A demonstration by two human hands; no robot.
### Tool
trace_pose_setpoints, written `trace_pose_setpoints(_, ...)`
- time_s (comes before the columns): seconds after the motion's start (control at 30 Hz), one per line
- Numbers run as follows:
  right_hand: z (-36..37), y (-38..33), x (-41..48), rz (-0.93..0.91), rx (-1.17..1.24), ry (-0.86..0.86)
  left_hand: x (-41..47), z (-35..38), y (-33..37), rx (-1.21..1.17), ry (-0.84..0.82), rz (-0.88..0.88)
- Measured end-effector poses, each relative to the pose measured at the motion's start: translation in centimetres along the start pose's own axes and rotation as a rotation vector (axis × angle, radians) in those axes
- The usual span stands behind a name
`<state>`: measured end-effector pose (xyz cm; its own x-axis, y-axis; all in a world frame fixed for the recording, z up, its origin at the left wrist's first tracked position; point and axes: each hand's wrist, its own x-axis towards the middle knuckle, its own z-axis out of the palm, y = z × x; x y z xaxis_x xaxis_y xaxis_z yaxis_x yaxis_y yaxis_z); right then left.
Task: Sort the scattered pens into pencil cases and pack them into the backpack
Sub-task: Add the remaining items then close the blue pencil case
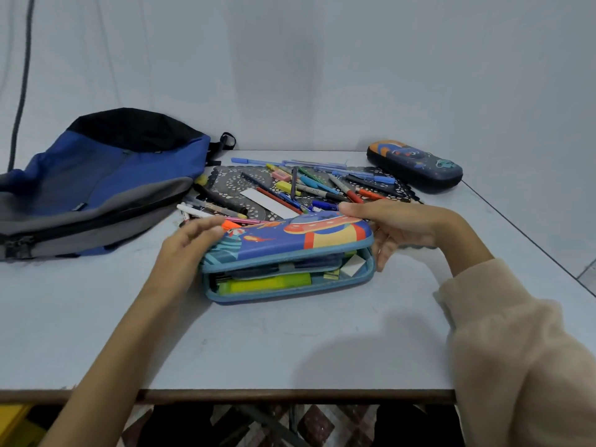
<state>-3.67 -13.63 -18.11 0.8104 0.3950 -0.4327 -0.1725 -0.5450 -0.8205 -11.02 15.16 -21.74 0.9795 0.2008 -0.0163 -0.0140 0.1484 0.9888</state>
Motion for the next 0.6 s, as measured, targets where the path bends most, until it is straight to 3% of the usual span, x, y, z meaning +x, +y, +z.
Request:
trace_pose_setpoints(0.1, -0.4, 0.2, -0.4, -0.019, -0.03, 0.062, 0.4, -0.2, -0.3, -0.015, -0.041, -0.052)
trace_pose_setpoints(0.23, -2.4, 1.2, 0.1, -0.129, -0.052, 0.444, 1.2, -0.6, -0.4, 0.015, -0.078, -0.039)
trace_pose_setpoints(0.3, -3.2, 2.0, 0.3, -0.165, -0.158, 0.511, 1.3, -0.7, -0.6, 0.043, -0.095, -0.023)
trace_pose_setpoints(0.6, -1.3, 2.2, 2.3, -0.236, -0.458, 0.286, 1.6, -1.4, -0.9, 0.08, -0.172, 0.025)
